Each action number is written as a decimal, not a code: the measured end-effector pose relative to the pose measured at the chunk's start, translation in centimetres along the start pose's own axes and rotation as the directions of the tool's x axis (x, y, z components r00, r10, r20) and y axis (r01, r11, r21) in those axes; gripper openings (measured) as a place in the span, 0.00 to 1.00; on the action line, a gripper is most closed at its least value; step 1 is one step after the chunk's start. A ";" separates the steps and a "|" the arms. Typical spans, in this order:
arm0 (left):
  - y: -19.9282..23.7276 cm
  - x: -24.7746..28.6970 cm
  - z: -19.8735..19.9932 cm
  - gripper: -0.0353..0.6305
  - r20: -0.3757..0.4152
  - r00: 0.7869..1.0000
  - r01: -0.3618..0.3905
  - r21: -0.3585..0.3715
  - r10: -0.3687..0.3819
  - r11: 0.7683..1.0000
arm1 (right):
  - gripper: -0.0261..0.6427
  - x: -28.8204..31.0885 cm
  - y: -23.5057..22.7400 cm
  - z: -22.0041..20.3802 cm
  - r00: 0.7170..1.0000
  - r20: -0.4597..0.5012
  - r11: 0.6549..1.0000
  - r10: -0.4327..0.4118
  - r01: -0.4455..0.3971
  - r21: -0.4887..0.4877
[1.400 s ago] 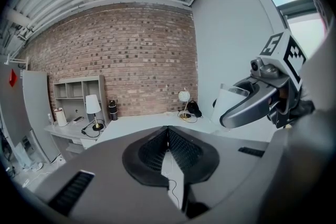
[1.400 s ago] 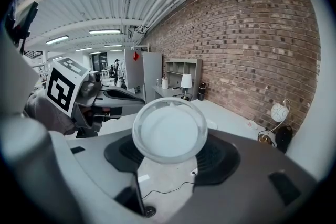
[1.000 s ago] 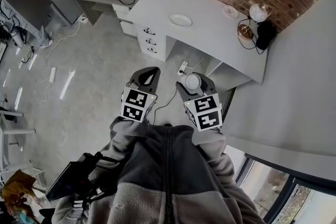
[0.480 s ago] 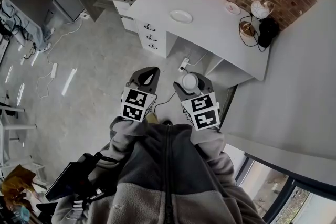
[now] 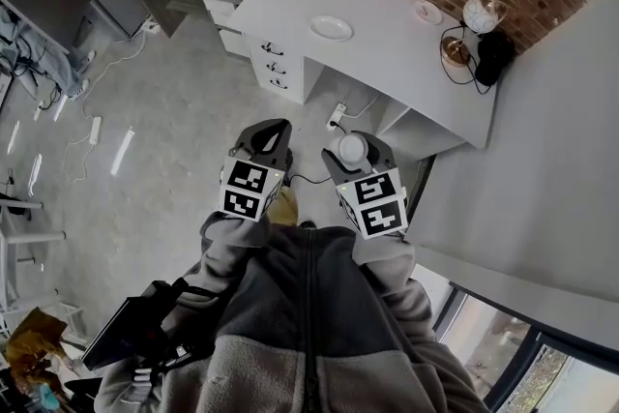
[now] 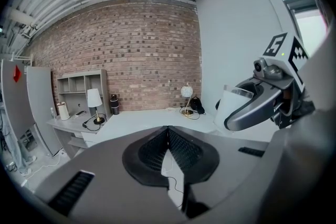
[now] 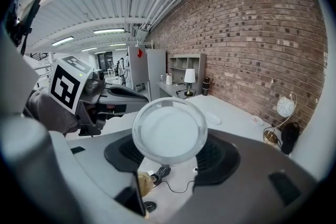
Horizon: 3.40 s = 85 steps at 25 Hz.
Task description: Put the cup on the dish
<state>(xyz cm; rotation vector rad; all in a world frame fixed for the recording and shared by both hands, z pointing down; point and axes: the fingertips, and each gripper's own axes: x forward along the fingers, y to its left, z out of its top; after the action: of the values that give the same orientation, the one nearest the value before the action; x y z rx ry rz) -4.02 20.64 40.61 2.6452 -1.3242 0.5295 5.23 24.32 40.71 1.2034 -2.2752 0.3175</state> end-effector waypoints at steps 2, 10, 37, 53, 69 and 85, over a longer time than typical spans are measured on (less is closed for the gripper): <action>0.9 1.3 0.0 0.06 0.001 1.000 0.004 -0.001 -0.004 1.000 | 0.42 1.1 -0.8 0.4 1.000 -0.002 1.000 -0.004 0.004 -0.001; 6.3 8.4 1.8 0.06 0.022 0.999 0.026 -0.029 -0.025 0.999 | 0.42 7.3 -5.3 3.3 0.999 -0.027 1.000 -0.022 0.022 -0.010; 23.5 30.7 7.3 0.06 -0.057 0.984 0.167 -0.077 -0.172 0.983 | 0.42 27.1 -21.8 14.3 0.983 -0.146 0.987 -0.114 0.128 0.094; 25.2 36.3 5.3 0.06 -0.153 0.968 0.184 -0.097 -0.197 0.978 | 0.42 32.8 -24.8 13.4 0.976 -0.211 0.988 -0.061 0.089 0.130; 26.3 41.8 0.4 0.06 -0.203 0.975 0.069 -0.113 -0.090 0.991 | 0.42 41.0 -28.3 7.6 0.981 -0.192 0.996 0.033 -0.016 0.087; 26.2 44.0 -8.1 0.06 -0.327 0.940 0.045 -0.171 -0.100 0.984 | 0.42 48.8 -30.5 1.8 0.982 -0.189 0.998 0.025 -0.015 0.054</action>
<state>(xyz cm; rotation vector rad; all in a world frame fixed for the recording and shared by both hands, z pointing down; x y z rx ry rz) -2.59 -25.85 63.45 2.3322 -1.1109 0.7844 7.41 -27.69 65.41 1.1251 -2.1268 0.4810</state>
